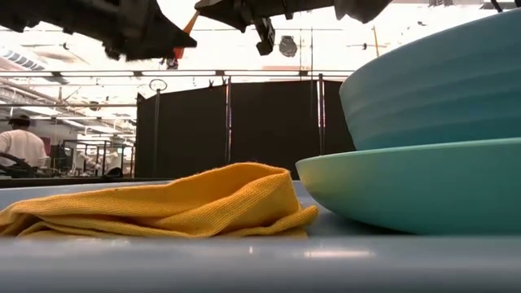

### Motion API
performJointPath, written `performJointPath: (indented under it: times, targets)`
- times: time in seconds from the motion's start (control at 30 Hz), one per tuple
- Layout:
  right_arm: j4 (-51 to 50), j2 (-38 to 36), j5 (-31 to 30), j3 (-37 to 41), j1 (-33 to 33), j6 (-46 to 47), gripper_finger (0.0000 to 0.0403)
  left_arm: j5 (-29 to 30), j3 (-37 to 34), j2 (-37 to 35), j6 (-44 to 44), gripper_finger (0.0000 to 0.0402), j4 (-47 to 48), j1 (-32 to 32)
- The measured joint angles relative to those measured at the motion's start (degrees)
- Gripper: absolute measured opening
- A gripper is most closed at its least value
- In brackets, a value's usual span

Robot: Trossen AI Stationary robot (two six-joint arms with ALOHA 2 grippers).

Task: Set up tray
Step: Put the orange fork on the orange napkin

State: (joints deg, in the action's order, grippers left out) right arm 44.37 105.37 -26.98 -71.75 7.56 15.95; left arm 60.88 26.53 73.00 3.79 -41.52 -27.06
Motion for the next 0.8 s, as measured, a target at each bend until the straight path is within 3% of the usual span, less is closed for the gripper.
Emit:
performJointPath:
  times: [0.13,0.43,0.8]
  targets:
    - [-0.93,-0.09,-0.06,0.0,0.02,0.29,0.0,-0.56,3.45,2.86,3.59,0.0304,-0.3,0.1]
    - [-1.13,-0.07,-0.31,0.0,1.12,-0.58,0.0,6.74,5.81,6.62,3.49,0.0181,0.43,0.06]
    - [-3.05,-0.07,-3.3,0.0,2.29,-1.91,0.0,7.95,5.79,6.53,1.67,0.0098,0.66,-0.17]
